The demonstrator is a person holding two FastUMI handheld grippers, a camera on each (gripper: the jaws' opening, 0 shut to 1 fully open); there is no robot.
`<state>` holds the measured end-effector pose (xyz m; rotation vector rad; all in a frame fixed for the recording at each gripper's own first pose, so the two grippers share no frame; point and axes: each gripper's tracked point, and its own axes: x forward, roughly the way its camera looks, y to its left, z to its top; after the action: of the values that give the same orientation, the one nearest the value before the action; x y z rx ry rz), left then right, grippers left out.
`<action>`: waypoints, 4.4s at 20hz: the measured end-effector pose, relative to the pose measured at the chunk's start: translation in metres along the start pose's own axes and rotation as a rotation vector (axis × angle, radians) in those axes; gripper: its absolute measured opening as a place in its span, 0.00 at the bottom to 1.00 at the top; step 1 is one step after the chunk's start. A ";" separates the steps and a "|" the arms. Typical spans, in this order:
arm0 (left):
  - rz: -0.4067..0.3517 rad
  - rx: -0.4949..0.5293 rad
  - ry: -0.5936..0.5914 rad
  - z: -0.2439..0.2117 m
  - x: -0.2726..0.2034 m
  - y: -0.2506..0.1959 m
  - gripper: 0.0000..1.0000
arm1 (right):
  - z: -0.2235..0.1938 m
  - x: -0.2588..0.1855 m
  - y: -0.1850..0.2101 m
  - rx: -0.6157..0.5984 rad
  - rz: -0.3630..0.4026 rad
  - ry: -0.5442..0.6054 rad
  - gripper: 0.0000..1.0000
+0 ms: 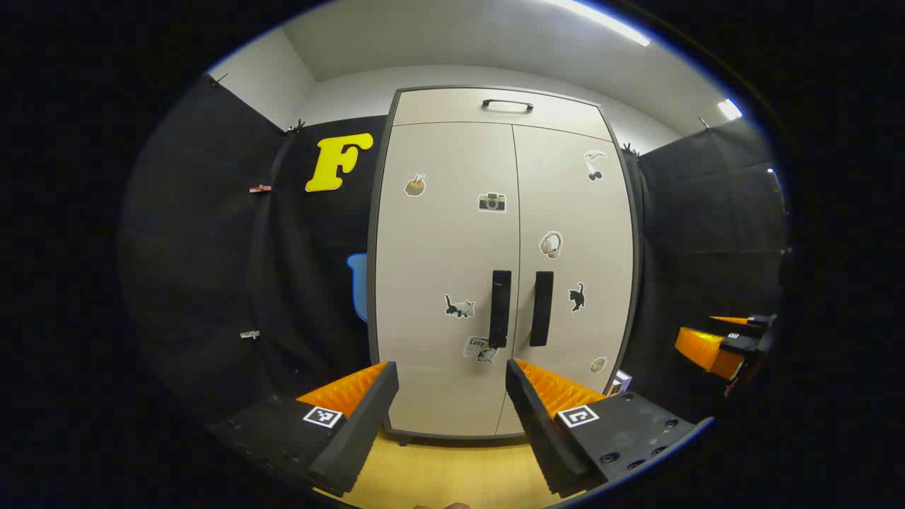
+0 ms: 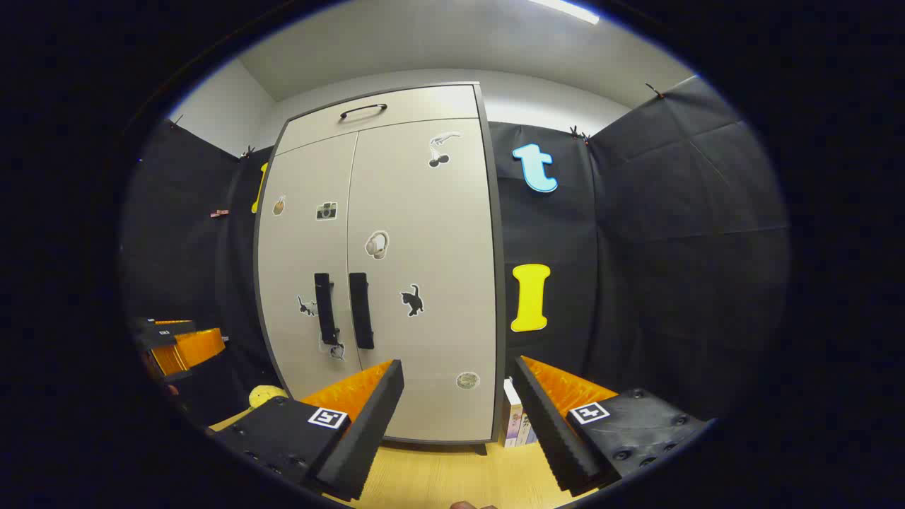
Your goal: Open the right door of the double-door shoe cabinet with the right hand, and open the left door with the left hand.
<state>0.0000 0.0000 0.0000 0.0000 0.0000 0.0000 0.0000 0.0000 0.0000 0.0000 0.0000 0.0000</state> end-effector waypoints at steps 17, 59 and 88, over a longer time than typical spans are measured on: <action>-0.171 -0.005 0.056 -0.038 0.007 0.041 0.95 | -0.024 -0.003 0.078 -0.050 -0.108 0.064 0.98; 0.087 -0.105 0.155 -0.071 -0.001 0.103 0.95 | -0.039 0.216 0.156 0.006 0.023 0.204 0.46; 0.025 -0.082 0.155 -0.062 -0.068 0.045 0.95 | -0.024 0.103 0.099 0.026 0.170 0.179 0.13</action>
<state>-0.0676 0.0450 -0.0618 -0.0820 0.1555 0.0245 0.1031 0.0986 -0.0243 0.0264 0.1793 0.1700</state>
